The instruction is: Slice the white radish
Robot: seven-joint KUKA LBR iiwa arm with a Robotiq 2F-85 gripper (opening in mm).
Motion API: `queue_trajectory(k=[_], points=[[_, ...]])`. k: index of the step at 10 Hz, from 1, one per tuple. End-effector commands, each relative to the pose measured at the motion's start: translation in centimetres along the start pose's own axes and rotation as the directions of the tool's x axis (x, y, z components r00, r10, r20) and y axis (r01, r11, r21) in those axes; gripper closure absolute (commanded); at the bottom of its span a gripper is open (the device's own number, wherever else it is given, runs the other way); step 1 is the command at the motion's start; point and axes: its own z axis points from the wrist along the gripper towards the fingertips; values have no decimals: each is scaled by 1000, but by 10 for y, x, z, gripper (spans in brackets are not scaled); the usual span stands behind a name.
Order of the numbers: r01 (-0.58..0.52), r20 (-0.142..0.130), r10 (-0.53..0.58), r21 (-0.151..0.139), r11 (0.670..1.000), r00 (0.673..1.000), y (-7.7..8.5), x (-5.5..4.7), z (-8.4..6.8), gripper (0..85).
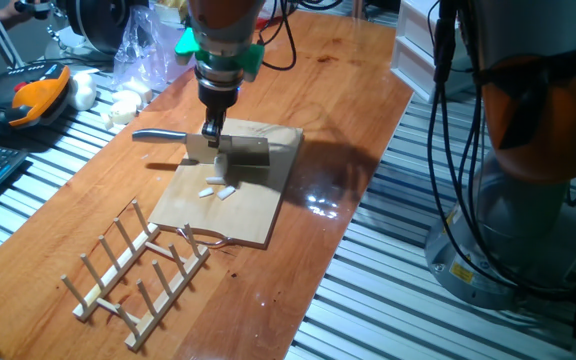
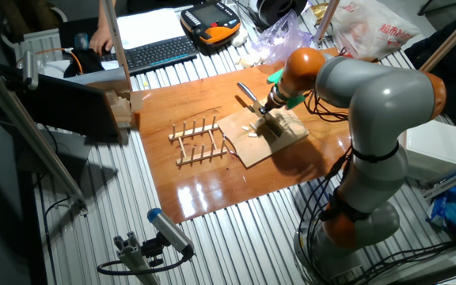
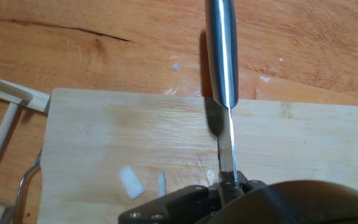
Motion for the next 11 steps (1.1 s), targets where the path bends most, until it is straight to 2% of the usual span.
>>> queue_trajectory(k=[1, 3, 4, 5, 7, 11], points=[[-6, -9, 6, -3, 1000, 1000, 0, -5, -9, 850], [-28, -46, 27, -17, 999, 999, 4, -13, -33, 850], [-26, -59, 26, 0, 1000, 998, 5, -16, -42, 850], [-24, -64, 24, 0, 1000, 998, 2, -16, -46, 850], [-2, -65, 3, 8, 1000, 998, -4, -14, -45, 850], [3, -40, -3, 0, 1000, 999, -8, -10, -28, 850]])
